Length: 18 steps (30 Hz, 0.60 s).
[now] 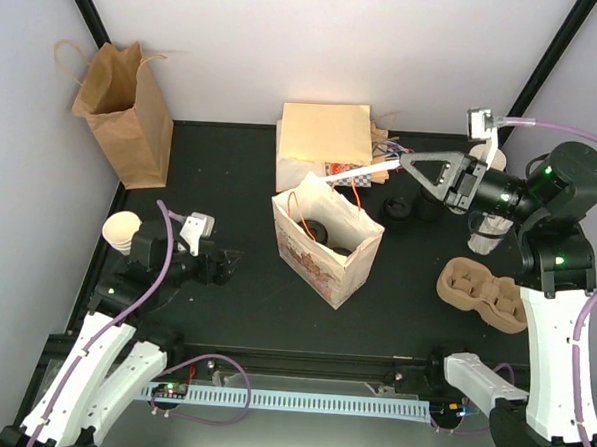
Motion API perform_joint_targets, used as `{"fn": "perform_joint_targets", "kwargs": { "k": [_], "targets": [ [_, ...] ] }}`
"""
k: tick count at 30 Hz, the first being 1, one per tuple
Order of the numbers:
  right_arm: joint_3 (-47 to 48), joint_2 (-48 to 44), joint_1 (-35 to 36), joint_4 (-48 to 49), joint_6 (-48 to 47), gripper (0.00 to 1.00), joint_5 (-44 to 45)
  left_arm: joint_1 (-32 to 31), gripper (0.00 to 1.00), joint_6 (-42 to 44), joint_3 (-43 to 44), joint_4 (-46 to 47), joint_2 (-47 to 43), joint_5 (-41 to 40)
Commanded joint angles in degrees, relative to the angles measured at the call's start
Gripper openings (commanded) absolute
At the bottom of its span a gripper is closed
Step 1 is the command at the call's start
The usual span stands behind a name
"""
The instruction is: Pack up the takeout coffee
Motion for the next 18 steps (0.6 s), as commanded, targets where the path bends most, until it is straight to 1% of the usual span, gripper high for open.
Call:
{"fn": "perform_joint_targets", "kwargs": {
  "k": [1, 4, 10, 14, 18],
  "targets": [
    [-2.8, -1.8, 0.4, -2.7, -3.5, 0.01, -0.4, -0.2, 0.99, 0.0, 0.8, 0.5, 0.3, 0.2],
    [-5.0, -3.2, 0.5, -4.9, -5.6, 0.01, 0.0, -0.2, 0.99, 0.0, 0.9, 0.4, 0.5, 0.1],
    [-12.7, -6.3, 0.5, -5.5, -6.7, 0.01, 0.1, -0.2, 0.99, 0.0, 0.9, 0.4, 0.8, 0.2],
    [-16.6, -6.8, 0.5, -2.6, -5.2, 0.01, 0.4, -0.2, 0.99, 0.0, 0.9, 0.4, 0.7, 0.2],
    [-18.5, -5.7, 1.6, 0.6, -4.1, 0.01, 2.0, -0.2, 0.99, -0.1, 0.9, 0.4, 0.5, 0.0]
  ]
}}
